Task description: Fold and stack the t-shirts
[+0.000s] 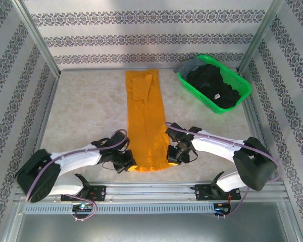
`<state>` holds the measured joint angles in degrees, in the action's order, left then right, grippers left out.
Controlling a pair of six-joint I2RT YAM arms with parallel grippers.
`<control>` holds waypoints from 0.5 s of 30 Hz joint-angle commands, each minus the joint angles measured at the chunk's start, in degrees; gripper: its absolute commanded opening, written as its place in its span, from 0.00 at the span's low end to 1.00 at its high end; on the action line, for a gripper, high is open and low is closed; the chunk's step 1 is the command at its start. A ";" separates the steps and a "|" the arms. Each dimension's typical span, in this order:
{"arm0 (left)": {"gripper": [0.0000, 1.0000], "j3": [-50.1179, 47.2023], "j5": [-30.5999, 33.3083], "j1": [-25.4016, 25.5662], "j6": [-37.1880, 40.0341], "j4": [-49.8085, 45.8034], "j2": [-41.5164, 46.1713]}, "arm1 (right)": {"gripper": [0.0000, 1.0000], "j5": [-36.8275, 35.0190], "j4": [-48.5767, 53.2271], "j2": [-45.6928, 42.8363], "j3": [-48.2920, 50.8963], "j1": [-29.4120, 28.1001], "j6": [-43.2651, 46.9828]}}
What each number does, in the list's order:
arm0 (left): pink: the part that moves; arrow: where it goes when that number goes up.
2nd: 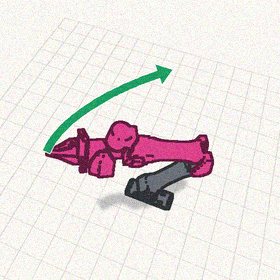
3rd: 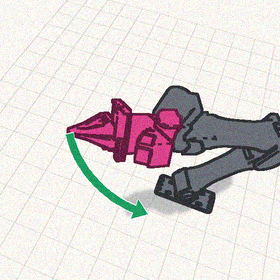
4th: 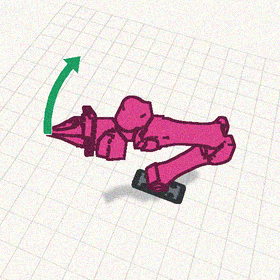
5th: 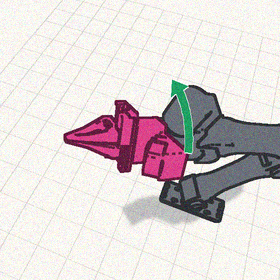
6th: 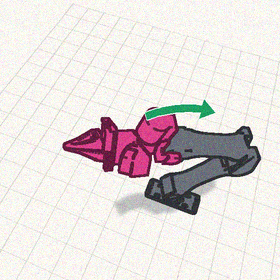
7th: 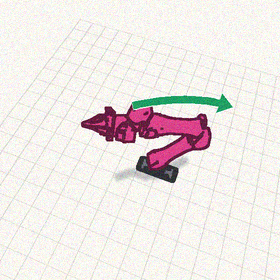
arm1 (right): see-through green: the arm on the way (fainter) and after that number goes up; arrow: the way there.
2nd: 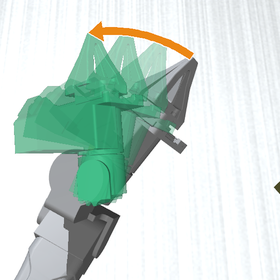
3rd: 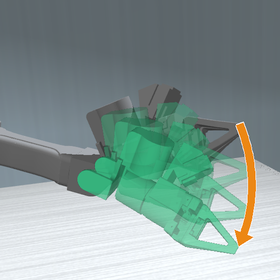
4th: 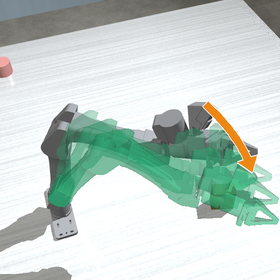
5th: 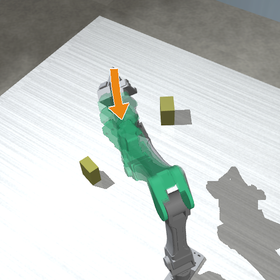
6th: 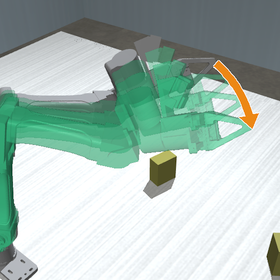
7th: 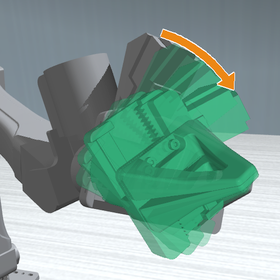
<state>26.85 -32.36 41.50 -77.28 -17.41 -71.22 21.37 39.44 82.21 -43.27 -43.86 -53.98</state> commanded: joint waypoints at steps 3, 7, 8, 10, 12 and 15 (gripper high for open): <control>0.00 -5.49 2.13 -0.51 -6.38 -0.89 8.49 | 0.00 3.91 2.24 -0.24 -2.52 -2.91 -2.28; 0.00 -2.17 5.03 -0.64 -6.69 -0.17 9.45 | 0.00 1.01 3.60 -2.34 -5.01 -1.80 -4.47; 0.00 -0.77 6.28 -0.83 -6.18 -0.86 9.78 | 0.00 0.26 3.88 -2.75 -6.00 -1.47 -5.09; 0.00 1.58 8.46 -2.34 -5.27 -1.92 10.68 | 0.00 -1.42 4.86 -2.85 -8.61 -0.85 -5.78; 0.00 3.43 9.47 -5.42 -4.58 -1.60 11.38 | 0.00 -3.14 5.46 -2.47 -11.35 0.34 -5.98; 0.00 6.43 8.97 -11.27 -3.83 1.53 10.61 | 0.00 -5.20 5.21 -0.31 -16.18 3.33 -5.43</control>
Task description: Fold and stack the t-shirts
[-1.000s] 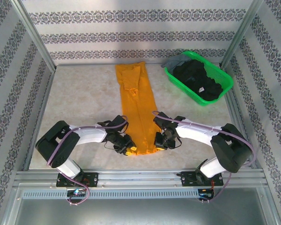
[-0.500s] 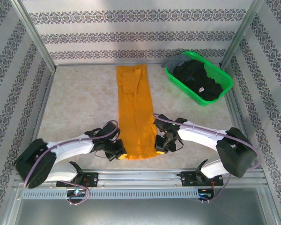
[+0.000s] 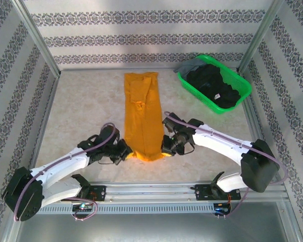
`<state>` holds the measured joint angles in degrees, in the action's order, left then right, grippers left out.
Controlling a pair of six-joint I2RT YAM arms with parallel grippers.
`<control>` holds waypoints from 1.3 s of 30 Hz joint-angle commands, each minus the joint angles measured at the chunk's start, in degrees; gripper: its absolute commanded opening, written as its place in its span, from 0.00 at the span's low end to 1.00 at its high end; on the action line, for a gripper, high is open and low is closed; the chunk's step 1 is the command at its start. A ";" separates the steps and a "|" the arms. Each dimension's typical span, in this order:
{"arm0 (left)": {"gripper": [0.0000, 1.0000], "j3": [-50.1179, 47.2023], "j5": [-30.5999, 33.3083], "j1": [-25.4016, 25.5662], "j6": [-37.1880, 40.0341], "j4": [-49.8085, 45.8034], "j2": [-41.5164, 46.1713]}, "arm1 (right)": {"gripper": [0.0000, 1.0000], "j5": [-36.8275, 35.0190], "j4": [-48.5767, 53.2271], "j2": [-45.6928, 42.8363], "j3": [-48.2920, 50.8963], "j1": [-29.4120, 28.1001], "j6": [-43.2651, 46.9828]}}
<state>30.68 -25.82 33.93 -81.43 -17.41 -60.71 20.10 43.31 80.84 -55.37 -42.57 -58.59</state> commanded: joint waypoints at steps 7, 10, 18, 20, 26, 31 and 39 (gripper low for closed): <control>0.00 14.17 -2.00 -13.92 5.76 9.97 -15.38 | 0.00 -6.41 2.56 14.47 -22.44 8.80 5.93; 0.00 19.79 -3.52 -16.82 8.07 11.46 -22.62 | 0.00 -6.78 3.08 21.03 -29.53 11.31 8.07; 0.08 31.16 -6.13 -22.06 12.46 14.60 -40.20 | 0.00 -3.46 4.31 38.88 -46.60 15.98 10.11; 0.34 33.60 -6.95 -22.52 13.02 13.42 -43.61 | 0.28 -3.13 5.91 42.12 -49.85 16.79 10.71; 0.66 31.96 -4.47 -22.70 16.22 8.96 -38.58 | 0.59 -7.23 7.28 38.00 -49.59 18.54 15.16; 0.59 19.67 -2.38 -21.46 14.53 5.10 -27.03 | 0.59 -7.41 2.88 27.46 -34.66 18.15 15.16; 0.56 4.75 -4.09 -18.48 2.90 17.39 -22.24 | 0.58 -1.00 -10.52 19.88 -12.15 13.84 6.38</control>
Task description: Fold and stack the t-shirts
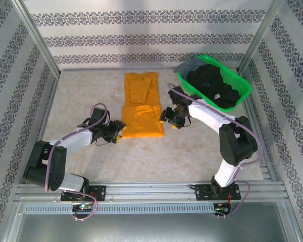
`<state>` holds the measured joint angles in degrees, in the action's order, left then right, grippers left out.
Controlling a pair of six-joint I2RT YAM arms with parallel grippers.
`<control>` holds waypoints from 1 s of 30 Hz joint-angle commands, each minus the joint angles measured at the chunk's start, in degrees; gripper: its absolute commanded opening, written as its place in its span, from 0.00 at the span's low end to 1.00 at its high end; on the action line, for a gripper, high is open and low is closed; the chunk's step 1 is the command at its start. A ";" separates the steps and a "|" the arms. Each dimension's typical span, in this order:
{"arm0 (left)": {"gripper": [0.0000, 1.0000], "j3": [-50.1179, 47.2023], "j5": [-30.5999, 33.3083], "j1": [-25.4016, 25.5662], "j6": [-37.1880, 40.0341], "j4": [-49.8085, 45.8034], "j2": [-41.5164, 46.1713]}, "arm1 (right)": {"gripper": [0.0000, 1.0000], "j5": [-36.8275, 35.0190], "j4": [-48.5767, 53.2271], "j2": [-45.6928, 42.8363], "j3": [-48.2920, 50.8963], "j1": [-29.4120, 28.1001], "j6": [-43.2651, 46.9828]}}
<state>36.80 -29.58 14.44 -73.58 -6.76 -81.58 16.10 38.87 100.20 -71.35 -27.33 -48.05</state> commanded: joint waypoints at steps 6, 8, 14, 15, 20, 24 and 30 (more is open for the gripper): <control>0.48 -1.15 -1.34 2.85 -8.31 17.61 -9.52 | 0.54 5.95 -7.26 6.85 2.64 -2.44 -5.03; 0.42 -0.28 -1.54 3.52 -8.81 19.18 -11.39 | 0.52 6.39 -7.64 8.49 1.81 -2.55 -5.30; 0.10 3.04 -0.78 3.85 -7.52 18.31 -13.01 | 0.29 6.75 -8.79 11.19 -0.39 -2.42 -6.87; 0.05 3.58 -0.58 3.89 -7.11 17.21 -12.67 | 0.19 6.56 -8.80 11.26 -0.83 -2.29 -6.93; 0.00 2.14 0.11 3.87 -5.17 11.65 -8.37 | 0.00 3.80 -6.75 8.32 -0.79 -2.38 -6.24; 0.00 -3.96 -0.73 3.93 -3.79 10.10 -4.85 | 0.00 3.61 -5.30 6.30 2.87 -2.71 -4.50; 0.00 -11.51 -3.49 6.63 -2.74 5.45 4.41 | 0.00 5.93 -3.07 -0.97 10.15 -7.13 -3.48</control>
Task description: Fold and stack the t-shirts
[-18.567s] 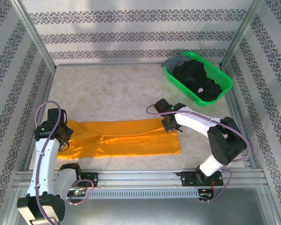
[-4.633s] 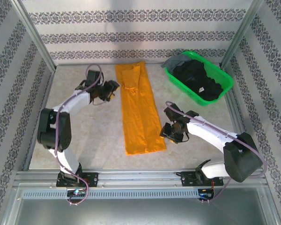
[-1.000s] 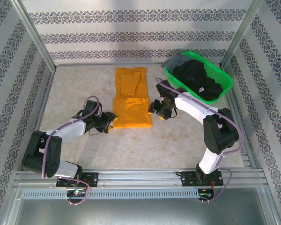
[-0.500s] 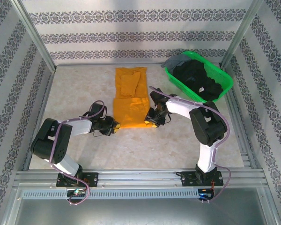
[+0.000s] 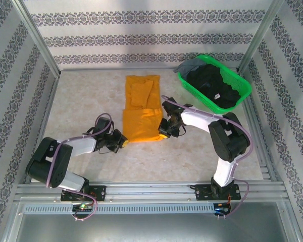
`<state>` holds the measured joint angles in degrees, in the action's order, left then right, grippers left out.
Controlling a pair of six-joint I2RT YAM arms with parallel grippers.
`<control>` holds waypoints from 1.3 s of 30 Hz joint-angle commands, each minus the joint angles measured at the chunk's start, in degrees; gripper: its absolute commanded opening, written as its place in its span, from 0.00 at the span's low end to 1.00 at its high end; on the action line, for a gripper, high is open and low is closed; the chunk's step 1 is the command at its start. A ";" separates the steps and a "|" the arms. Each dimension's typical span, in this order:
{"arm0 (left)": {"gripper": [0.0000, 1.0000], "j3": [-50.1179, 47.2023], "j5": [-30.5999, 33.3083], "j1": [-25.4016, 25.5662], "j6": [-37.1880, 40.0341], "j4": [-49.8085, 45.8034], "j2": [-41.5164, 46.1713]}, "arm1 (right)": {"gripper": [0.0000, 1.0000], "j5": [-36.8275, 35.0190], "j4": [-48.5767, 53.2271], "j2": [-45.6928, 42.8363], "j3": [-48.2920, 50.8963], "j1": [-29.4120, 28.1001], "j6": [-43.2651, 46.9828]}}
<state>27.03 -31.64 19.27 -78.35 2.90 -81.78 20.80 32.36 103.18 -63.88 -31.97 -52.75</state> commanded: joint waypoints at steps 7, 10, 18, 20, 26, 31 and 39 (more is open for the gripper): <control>0.00 -2.45 0.38 7.55 4.34 -17.90 24.85 | 0.00 5.14 5.92 -15.31 10.60 -8.43 -5.75; 0.00 -1.30 3.39 7.50 7.43 -20.74 30.96 | 0.00 4.22 6.14 -18.08 10.41 -8.51 -9.38; 0.00 9.50 8.27 5.41 9.19 -16.63 27.16 | 0.00 -1.86 14.68 -17.49 -3.38 -4.05 -11.85; 0.00 13.44 7.04 3.27 10.09 -15.60 24.23 | 0.00 -2.16 16.33 -16.92 -6.88 -2.25 -11.78; 0.00 22.99 2.67 -1.61 11.58 -9.88 13.19 | 0.00 -1.37 17.55 -11.58 -17.09 2.08 -12.33; 0.00 32.16 0.18 -4.90 12.36 -4.21 0.02 | 0.00 -1.74 15.36 -4.20 -25.64 6.34 -14.01; 0.00 51.10 -1.10 -8.22 12.83 -0.25 -25.30 | 0.00 0.10 11.49 15.29 -42.27 13.24 -15.46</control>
<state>73.76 -31.48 12.56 -67.20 -1.04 -101.32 20.12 45.93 112.81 -101.65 -20.78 -66.81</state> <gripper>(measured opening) 0.050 0.056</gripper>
